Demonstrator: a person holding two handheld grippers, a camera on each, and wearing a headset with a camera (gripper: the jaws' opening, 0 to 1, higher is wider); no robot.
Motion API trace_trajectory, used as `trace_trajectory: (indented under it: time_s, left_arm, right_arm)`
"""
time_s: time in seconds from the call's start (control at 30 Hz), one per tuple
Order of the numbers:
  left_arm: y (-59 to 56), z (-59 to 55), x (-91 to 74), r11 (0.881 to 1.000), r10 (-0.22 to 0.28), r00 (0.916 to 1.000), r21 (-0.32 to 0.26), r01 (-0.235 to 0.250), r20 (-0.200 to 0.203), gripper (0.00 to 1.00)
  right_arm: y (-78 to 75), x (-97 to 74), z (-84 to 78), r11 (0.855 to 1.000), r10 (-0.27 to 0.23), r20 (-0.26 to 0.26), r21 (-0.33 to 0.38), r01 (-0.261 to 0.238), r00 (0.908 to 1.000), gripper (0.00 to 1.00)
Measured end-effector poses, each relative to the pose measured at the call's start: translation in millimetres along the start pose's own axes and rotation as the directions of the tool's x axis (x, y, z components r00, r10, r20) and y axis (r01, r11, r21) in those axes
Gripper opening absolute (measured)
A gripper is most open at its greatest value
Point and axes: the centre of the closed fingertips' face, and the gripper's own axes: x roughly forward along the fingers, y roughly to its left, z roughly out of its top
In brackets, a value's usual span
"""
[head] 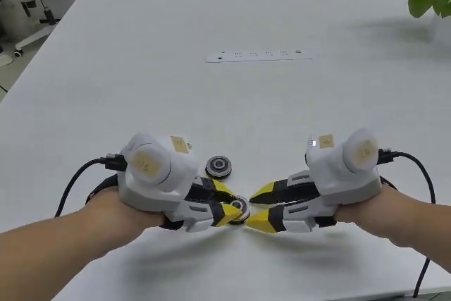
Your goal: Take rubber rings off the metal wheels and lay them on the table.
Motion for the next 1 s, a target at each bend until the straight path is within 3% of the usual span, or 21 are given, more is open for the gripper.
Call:
trace_trajectory:
  time_s: [0.6, 0.77, 1.0]
  left_arm:
    - [1.2, 0.5, 1.4, 0.999, 0.026, 0.9995, -0.019, -0.025, 0.017, 0.13]
    - [1.8, 0.3, 1.9, 0.999, 0.031, 0.9994, -0.024, -0.031, 0.014, 0.13]
    - [1.5, 0.5, 2.2, 0.998, 0.044, 0.9990, -0.033, -0.044, 0.010, 0.13]
  right_arm:
    - [1.5, 3.2, -0.3, 1.000, -0.001, -0.005, -0.023, 0.000, 1.0000, 0.19]
    - [0.6, 0.4, -4.2, 1.000, -0.001, -0.022, -0.024, 0.000, 0.9998, 0.13]
    - [0.0, 0.5, -4.4, 1.000, -0.001, -0.021, 0.014, 0.002, 0.9998, 0.12]
